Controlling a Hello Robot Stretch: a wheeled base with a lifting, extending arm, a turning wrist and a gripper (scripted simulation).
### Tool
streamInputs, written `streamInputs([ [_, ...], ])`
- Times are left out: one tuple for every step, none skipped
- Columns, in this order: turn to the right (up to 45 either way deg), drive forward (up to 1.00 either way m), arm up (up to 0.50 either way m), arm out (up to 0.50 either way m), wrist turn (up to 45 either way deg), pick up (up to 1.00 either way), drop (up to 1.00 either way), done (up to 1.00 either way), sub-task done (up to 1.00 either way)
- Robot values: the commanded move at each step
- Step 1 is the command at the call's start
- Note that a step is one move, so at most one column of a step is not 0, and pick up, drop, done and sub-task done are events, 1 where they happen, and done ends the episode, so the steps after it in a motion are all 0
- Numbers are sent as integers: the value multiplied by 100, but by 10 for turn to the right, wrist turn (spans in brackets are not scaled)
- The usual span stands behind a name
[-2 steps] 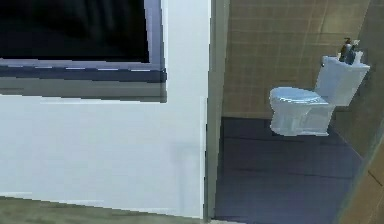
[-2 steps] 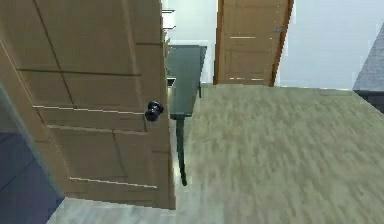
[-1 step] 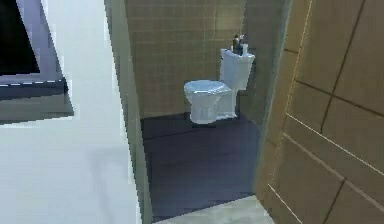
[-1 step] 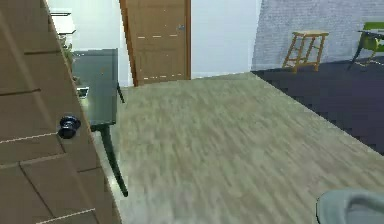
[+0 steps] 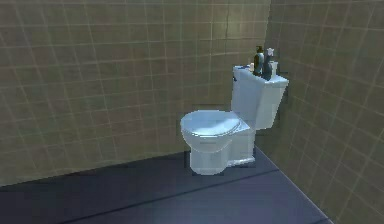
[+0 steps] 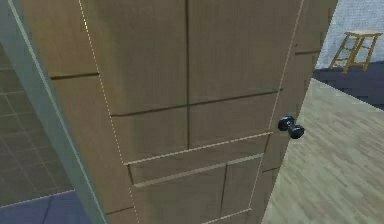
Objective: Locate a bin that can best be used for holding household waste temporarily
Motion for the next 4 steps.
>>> streamInputs([
  [30,0,0,0,0,0,0,0,0],
  [0,40,0,0,0,0,0,0,0],
  [-450,0,0,0,0,0,0,0,0],
  [-270,0,0,0,0,0,0,0,0],
])
